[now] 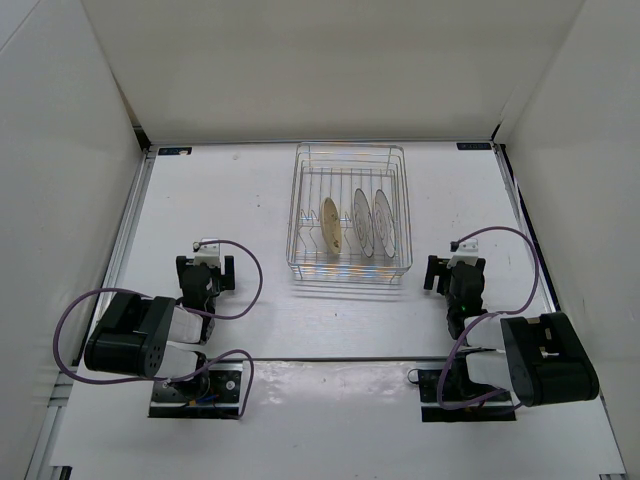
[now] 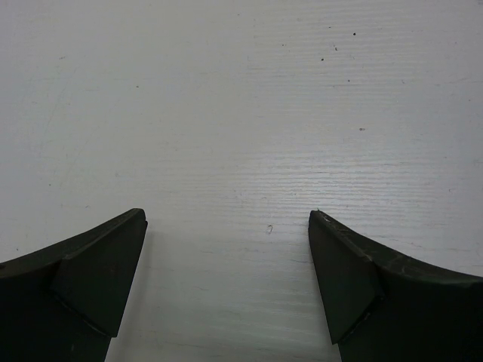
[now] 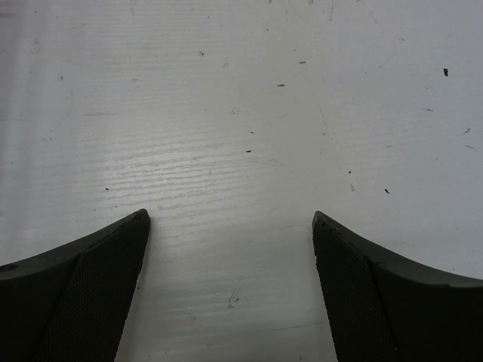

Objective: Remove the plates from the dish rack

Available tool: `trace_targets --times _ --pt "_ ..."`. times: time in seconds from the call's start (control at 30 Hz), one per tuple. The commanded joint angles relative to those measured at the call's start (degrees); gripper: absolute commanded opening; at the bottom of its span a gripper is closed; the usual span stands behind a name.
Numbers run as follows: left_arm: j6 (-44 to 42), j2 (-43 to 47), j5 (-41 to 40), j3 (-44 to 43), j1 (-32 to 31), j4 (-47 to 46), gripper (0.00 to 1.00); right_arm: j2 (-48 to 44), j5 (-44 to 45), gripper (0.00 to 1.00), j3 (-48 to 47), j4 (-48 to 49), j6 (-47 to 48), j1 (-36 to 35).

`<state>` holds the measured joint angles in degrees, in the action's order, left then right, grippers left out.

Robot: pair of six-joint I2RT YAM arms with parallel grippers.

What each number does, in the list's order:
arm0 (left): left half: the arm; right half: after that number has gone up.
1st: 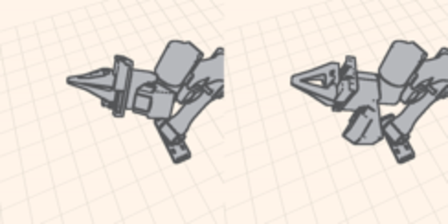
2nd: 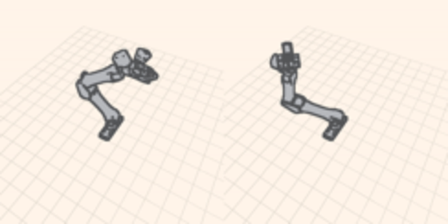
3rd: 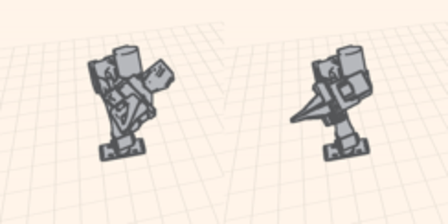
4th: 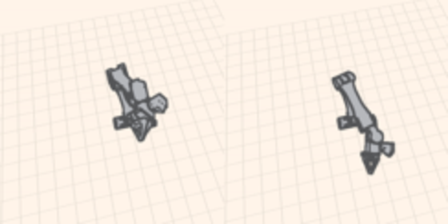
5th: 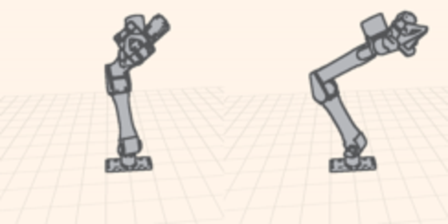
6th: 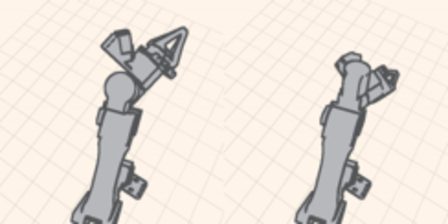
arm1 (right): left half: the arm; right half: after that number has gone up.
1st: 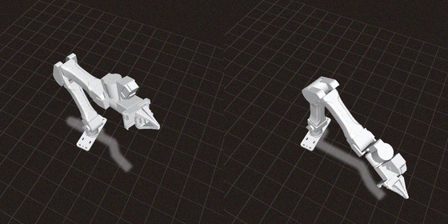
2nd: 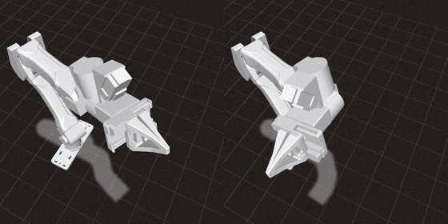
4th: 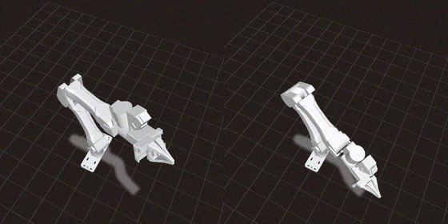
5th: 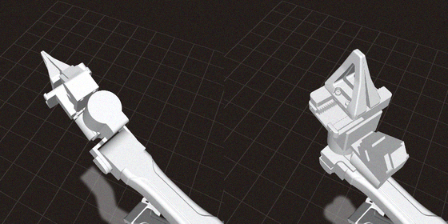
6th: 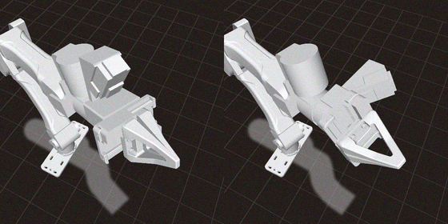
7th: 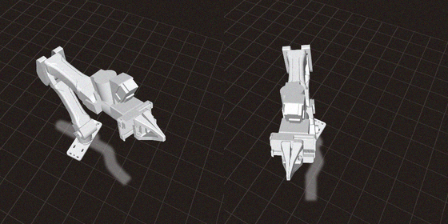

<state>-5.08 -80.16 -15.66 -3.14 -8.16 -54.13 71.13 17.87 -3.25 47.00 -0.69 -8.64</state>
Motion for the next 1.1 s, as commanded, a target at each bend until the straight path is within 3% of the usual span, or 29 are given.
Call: trace_targets --times 0.0,0.13,0.17,0.23,0.3,0.37,0.4,0.43,0.47,0.5,0.57,0.67,0.7,0.73,0.77,0.83,1.0,1.07 --pt "0.07 0.09 -0.07 6.48 0.08 0.16 1.0 0.06 0.59 0.9 -1.06 2.13 0.34 0.29" --pt "-2.73 -0.52 -0.95 8.58 -2.12 -4.22 1.0 0.15 0.41 0.9 -1.32 1.95 0.25 0.29" --pt "-3.18 -0.78 -4.08 11.63 -2.55 -11.45 1.0 0.15 0.41 0.9 -1.32 1.86 0.25 0.12" --pt "-4.05 1.84 -8.92 13.67 -5.98 -16.16 1.0 0.15 0.5 0.9 -1.24 1.69 0.25 0.12" --pt "-5.54 7.98 -17.33 15.88 -10.69 -15.93 1.0 0.06 0.41 0.9 -1.33 1.78 0.25 0.3" --pt "-10.64 20.94 -20.62 11.88 -15.19 -7.43 1.0 0.15 0.24 0.9 -1.24 1.78 0.16 0.12" --pt "-11.43 24.84 -20.99 9.4 -16.52 12.01 1.0 0.23 0.32 0.9 -1.32 1.78 0.16 0.21" --pt "-7.87 34.88 -21.25 3.46 -18.53 20.82 1.0 0.15 0.33 0.9 -1.41 1.78 0.42 0.21" --pt "-5.23 37.07 -21.08 -5.65 -18.47 29.0 1.0 0.15 0.5 0.9 -1.33 1.78 0.25 0.12" --pt "0.02 38.4 -21.34 -9.13 -18.55 49.27 1.0 0.06 0.33 0.9 -1.24 1.78 0.08 0.29" --pt "3.15 38.77 -17.32 -23.43 -18.56 59.54 1.0 -0.03 0.85 0.9 -1.15 2.04 0.16 0.12" --pt "-7.72 33.24 3.29 -33.75 -18.82 78.39 1.0 -0.03 1.29 0.9 -0.8 2.39 0.42 -0.14" --pt "-9.06 30.53 14.75 -40.74 -18.82 83.09 1.0 0.06 1.21 0.9 -0.88 2.57 0.34 0.12" --pt "-9.33 29.46 19.22 -41.85 -18.82 84.79 1.0 0.06 1.29 0.9 -0.89 2.48 0.34 0.03" --pt "-0.28 27.79 19.26 -42.73 -18.82 84.28 1.0 0.06 1.21 0.9 -0.89 2.48 0.42 0.03" --pt "9.06 24.63 12.53 -44.41 -18.47 86.2 1.0 0.06 1.03 0.9 -0.97 2.3 0.42 0.03" --pt "10.69 11.88 13.47 -53.37 -17.59 90.95 1.0 0.58 0.94 0.9 -1.06 3.18 0.42 0.03" --pt "16.29 8.9 6.97 -55.66 -17.85 90.69 1.0 0.76 0.85 0.9 -0.89 3.89 0.42 0.12"
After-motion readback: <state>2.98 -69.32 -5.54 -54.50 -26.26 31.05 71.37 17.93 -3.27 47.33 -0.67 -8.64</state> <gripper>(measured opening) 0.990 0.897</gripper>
